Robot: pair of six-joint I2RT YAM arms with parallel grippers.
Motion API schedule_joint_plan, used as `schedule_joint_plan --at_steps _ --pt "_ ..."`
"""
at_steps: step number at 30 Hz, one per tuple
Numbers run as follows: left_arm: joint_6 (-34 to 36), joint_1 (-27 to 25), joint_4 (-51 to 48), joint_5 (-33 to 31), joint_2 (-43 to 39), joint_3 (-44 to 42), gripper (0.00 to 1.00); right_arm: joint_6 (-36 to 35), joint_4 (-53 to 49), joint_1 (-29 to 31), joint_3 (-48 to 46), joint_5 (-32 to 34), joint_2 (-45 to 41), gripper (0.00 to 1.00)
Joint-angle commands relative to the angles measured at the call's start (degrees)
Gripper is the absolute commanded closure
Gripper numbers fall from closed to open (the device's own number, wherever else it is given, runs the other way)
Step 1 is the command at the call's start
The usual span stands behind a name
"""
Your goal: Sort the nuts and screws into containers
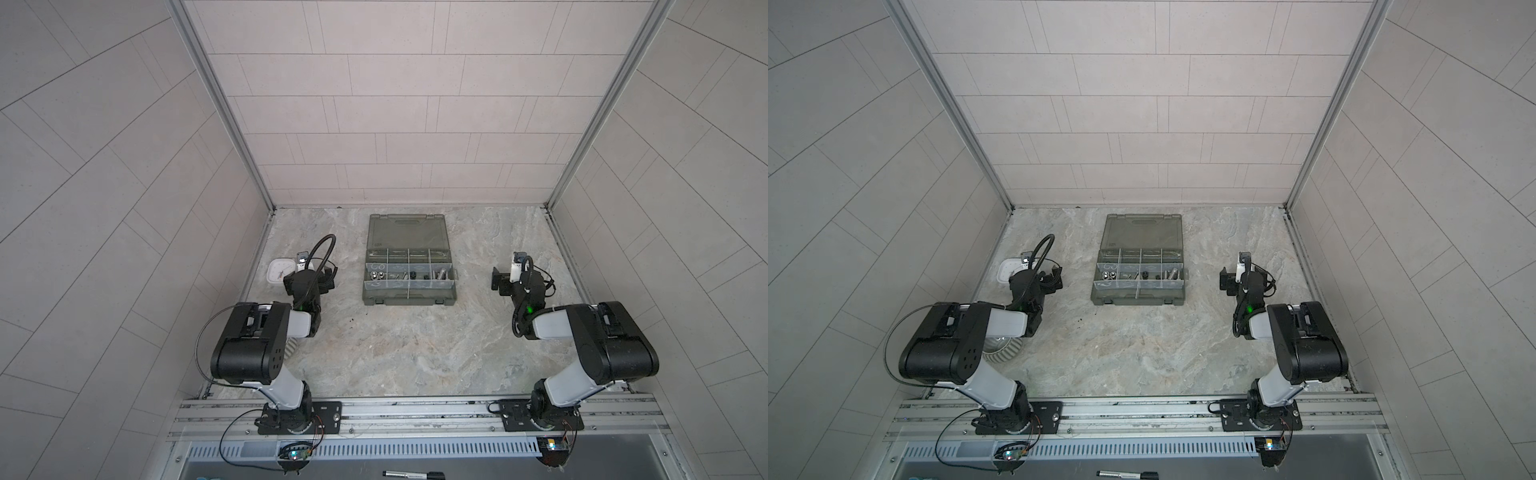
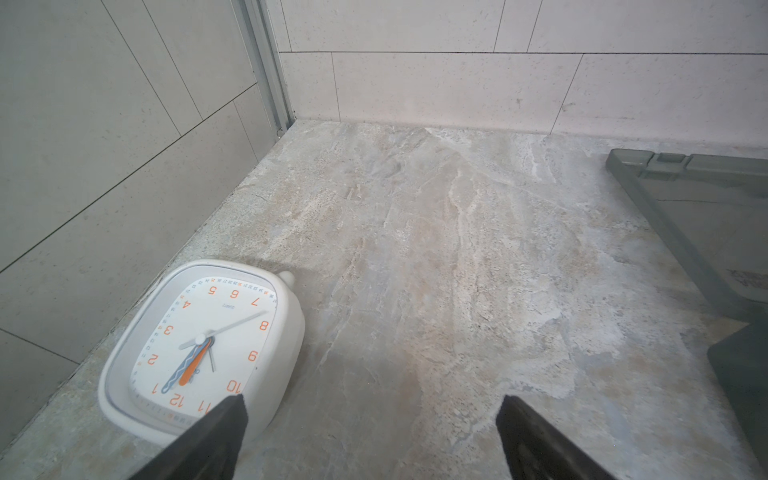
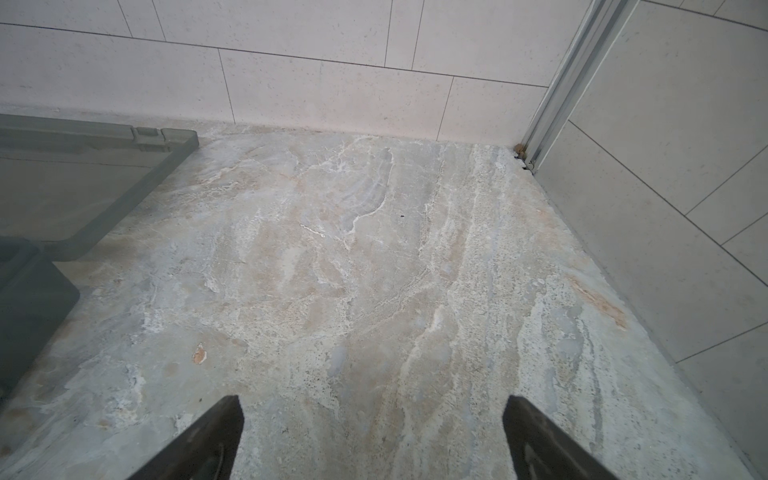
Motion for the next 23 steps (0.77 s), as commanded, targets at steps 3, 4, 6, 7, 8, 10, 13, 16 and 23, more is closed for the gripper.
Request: schedule_joint_plan --at_steps 3,4,6,7,8,10,13,16,23 --pt "-0.36 0.28 1.96 -0.26 0.15 -0.7 0.0 -0.97 1.16 0.29 -0.27 -0.21 0.59 0.01" --pt "-0.36 0.23 1.97 -0.23 0.14 -0.79 0.0 -0.9 1.2 0.28 -0.24 -0.24 0.6 0.01" --pt "-0.4 0.29 1.98 -0.26 0.04 -0.82 0.0 -0.86 1.05 0.23 -0.19 -0.26 0.68 0.01" --pt "-0.36 0.24 1.9 -0.23 -0.02 -0.83 0.0 -0.89 1.12 0.27 -0.17 -0.31 0.76 0.01" --pt "-0.39 0.23 1.85 -0.26 -0.03 -0.83 0.0 -0.83 0.81 0.17 -0.02 -0.46 0.77 0.01" --pt "-0.38 0.23 1.8 -0.24 -0.03 -0.83 0.0 -0.66 0.37 -0.13 0.21 -0.92 0.72 0.01" --pt "-0.42 0.24 1.84 -0.31 -0.04 -0.81 0.0 -0.79 0.23 -0.07 0.3 -0.92 0.75 0.01" --pt "-0.36 0.23 1.76 -0.27 -0.06 -0.75 0.0 -0.72 0.01 -0.14 0.34 -0.92 0.68 0.01" --pt "-0.4 0.02 1.69 -0.49 -0.12 -0.75 0.0 -0.81 0.48 -0.17 0.07 -0.92 0.6 0.01"
